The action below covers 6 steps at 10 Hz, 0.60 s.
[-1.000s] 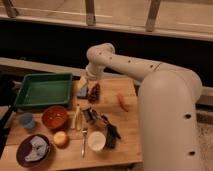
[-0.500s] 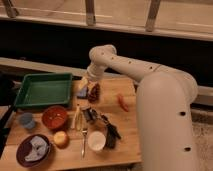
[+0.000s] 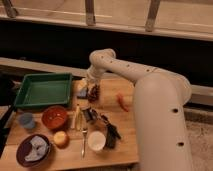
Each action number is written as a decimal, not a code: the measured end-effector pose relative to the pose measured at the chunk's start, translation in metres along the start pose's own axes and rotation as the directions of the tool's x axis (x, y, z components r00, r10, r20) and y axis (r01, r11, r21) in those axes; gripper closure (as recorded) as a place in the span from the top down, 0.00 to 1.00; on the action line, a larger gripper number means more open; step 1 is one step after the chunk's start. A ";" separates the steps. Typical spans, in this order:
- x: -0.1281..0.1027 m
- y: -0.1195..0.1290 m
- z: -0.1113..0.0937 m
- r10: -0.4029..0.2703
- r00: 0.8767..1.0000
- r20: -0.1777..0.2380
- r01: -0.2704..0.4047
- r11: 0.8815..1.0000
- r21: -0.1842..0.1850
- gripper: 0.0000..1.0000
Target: Place sponge in table surface
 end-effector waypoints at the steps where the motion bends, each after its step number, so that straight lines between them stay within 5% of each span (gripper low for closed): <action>1: -0.007 0.000 0.003 -0.012 1.000 -0.001 0.012 1.000 0.013 0.79; 6: -0.022 -0.013 0.029 -0.036 0.999 -0.036 0.038 0.998 0.042 0.79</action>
